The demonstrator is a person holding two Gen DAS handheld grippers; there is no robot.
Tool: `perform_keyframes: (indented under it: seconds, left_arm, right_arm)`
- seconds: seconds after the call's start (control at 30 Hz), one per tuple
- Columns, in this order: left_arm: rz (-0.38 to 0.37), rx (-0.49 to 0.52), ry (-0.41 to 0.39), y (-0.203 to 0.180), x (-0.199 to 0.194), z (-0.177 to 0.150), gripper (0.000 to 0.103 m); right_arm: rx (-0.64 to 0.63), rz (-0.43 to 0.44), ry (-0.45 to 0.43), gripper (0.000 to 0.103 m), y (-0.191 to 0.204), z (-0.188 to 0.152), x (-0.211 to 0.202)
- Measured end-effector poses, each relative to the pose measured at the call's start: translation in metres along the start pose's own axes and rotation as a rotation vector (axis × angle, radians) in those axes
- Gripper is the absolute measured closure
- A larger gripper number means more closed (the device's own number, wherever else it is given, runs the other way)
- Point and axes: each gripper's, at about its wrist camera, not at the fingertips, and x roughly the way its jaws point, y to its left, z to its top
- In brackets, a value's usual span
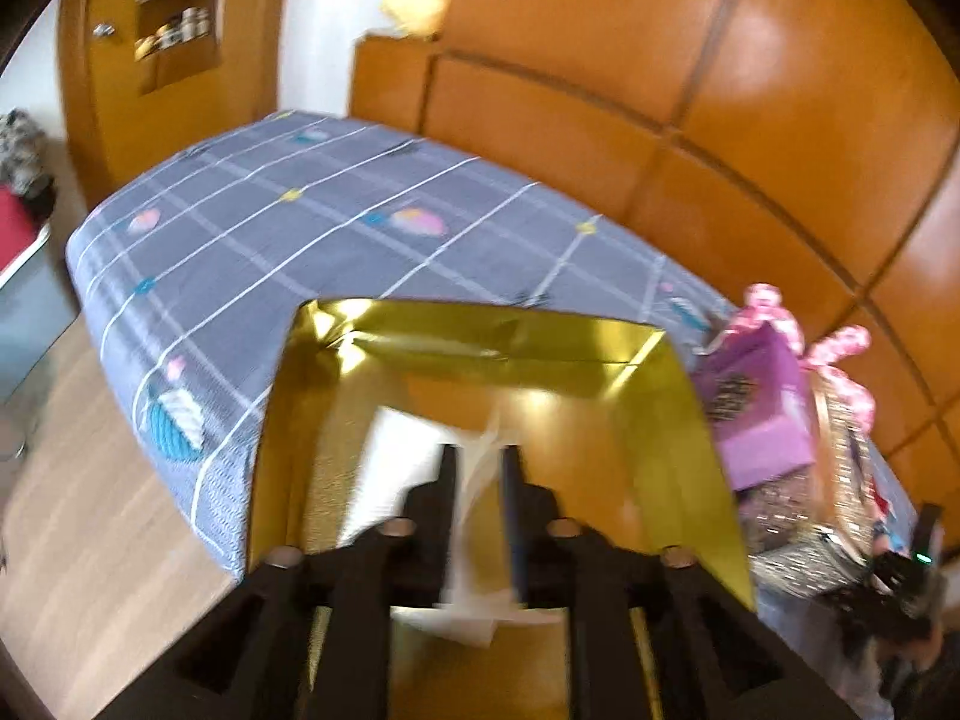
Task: Organize soft objects
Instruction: 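Lay the napkin in the gold tray with the left gripper while the right gripper grasps the blue Tempo pack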
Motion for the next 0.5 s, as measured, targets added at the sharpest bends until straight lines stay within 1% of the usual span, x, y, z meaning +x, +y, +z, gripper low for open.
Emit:
perform_keyframes:
  seconds: [0.03, 0.1, 0.2, 0.23, 0.3, 0.33, 0.43, 0.5]
  left_arm:
    - [0.014, -0.01, -0.005, 0.002, 0.002, -0.003, 0.055]
    - [0.04, -0.017, -0.029, 0.006, 0.001, -0.009, 0.041]
    - [0.057, 0.014, -0.058, 0.004, -0.01, -0.019, 0.038]
    - [0.054, 0.023, -0.06, 0.002, -0.012, -0.022, 0.034]
    - [0.047, 0.041, -0.07, -0.004, -0.018, -0.028, 0.029]
    - [0.046, 0.046, -0.075, -0.006, -0.019, -0.027, 0.029]
    - [0.035, 0.079, -0.094, -0.02, -0.027, -0.034, 0.029]
    - [0.031, 0.103, -0.104, -0.027, -0.031, -0.039, 0.029]
  right_arm:
    - [0.015, -0.003, -0.005, 0.036, -0.001, -0.001, -0.001]
    - [0.038, -0.002, -0.009, 0.038, -0.004, -0.009, -0.006]
    - [0.095, -0.002, -0.014, 0.04, -0.015, -0.01, -0.006]
    - [0.124, 0.005, -0.02, 0.04, -0.019, -0.009, -0.006]
    - [0.182, 0.018, -0.04, 0.041, -0.03, -0.008, -0.01]
    - [0.202, 0.018, -0.049, 0.041, -0.03, -0.006, -0.012]
    - [0.298, 0.046, -0.106, 0.041, -0.048, -0.003, -0.029]
    - [0.334, 0.056, -0.132, 0.041, -0.055, 0.0, -0.038]
